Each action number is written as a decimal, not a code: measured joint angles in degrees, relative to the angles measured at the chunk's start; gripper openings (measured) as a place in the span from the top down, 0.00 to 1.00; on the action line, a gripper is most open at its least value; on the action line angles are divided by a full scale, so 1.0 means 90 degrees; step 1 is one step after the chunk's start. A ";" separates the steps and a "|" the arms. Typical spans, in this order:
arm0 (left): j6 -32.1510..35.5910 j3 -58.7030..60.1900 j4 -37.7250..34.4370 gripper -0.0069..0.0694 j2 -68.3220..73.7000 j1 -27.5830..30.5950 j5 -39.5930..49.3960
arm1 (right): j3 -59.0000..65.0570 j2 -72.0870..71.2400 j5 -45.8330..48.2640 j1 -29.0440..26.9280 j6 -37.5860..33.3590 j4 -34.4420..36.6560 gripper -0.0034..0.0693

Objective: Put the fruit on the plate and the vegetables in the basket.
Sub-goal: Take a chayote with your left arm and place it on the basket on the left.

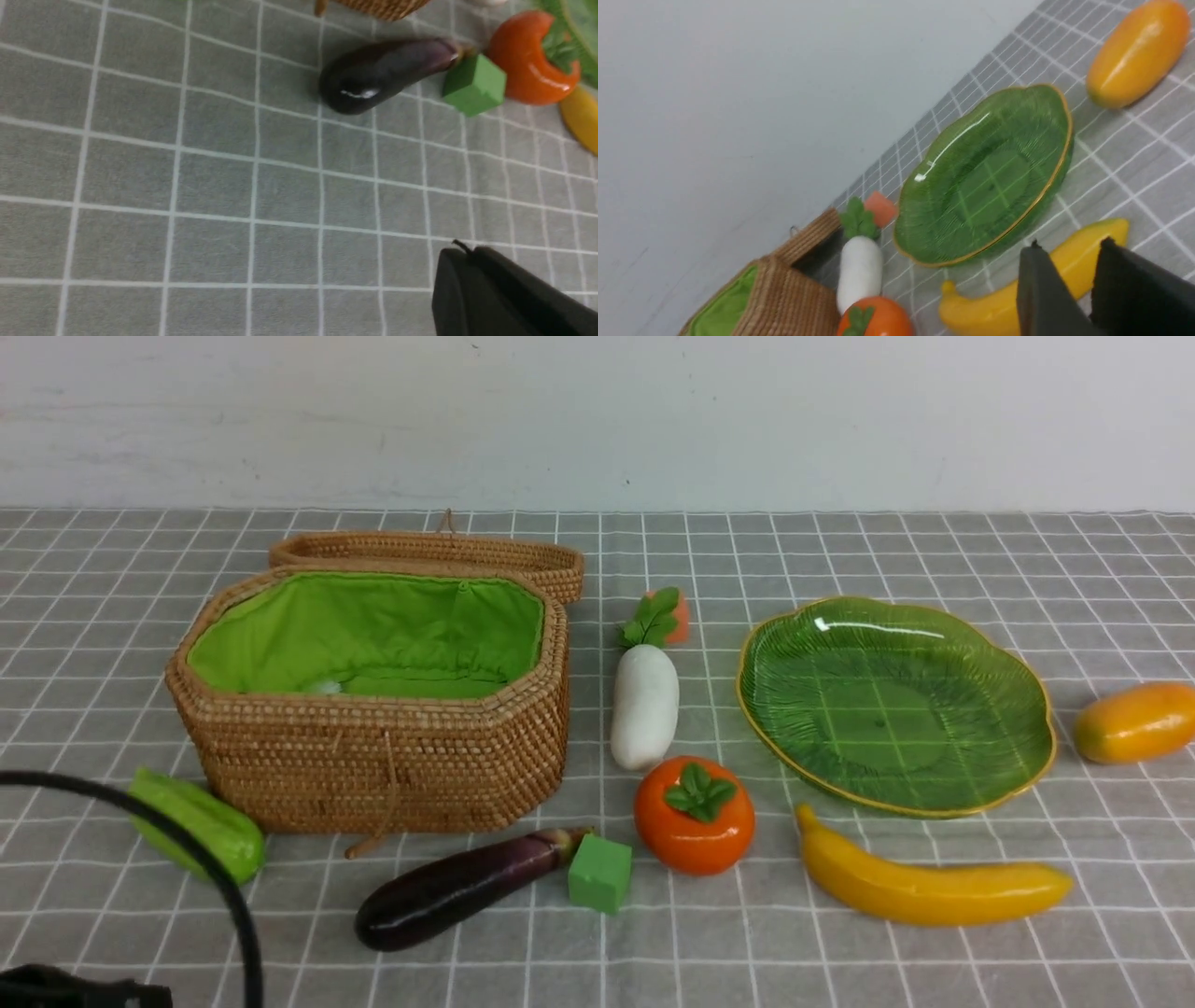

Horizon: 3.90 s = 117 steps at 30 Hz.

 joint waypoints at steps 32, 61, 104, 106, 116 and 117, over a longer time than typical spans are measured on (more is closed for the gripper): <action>0.2114 -0.1144 -0.3006 0.62 0.4738 0.2359 -0.2089 | -0.5774 0.3999 0.4770 0.2322 -0.4435 -0.0079 0.93; 0.5241 -0.1220 -0.5936 0.27 0.6164 0.2359 -0.3482 | -0.5774 0.3999 0.4679 0.2322 -0.4477 0.0429 0.93; 0.5736 -0.1213 -0.5322 0.36 0.5592 0.2359 -0.3576 | -0.5774 0.3999 0.4679 0.2322 -0.4459 0.0589 0.91; 0.5508 -0.1221 -0.4871 0.36 0.4891 0.2359 -0.3364 | -0.5774 0.3999 0.4679 0.2322 -0.4426 0.0652 0.91; 0.5770 -0.3382 -0.2472 0.36 0.3558 0.1678 -0.0746 | -0.5774 0.3999 0.4526 0.2322 -0.4542 0.0642 0.91; 0.5888 -0.3780 -0.2129 0.36 0.3690 0.1426 -0.0592 | -0.5774 0.3999 0.4505 0.2322 -0.4576 0.0625 0.91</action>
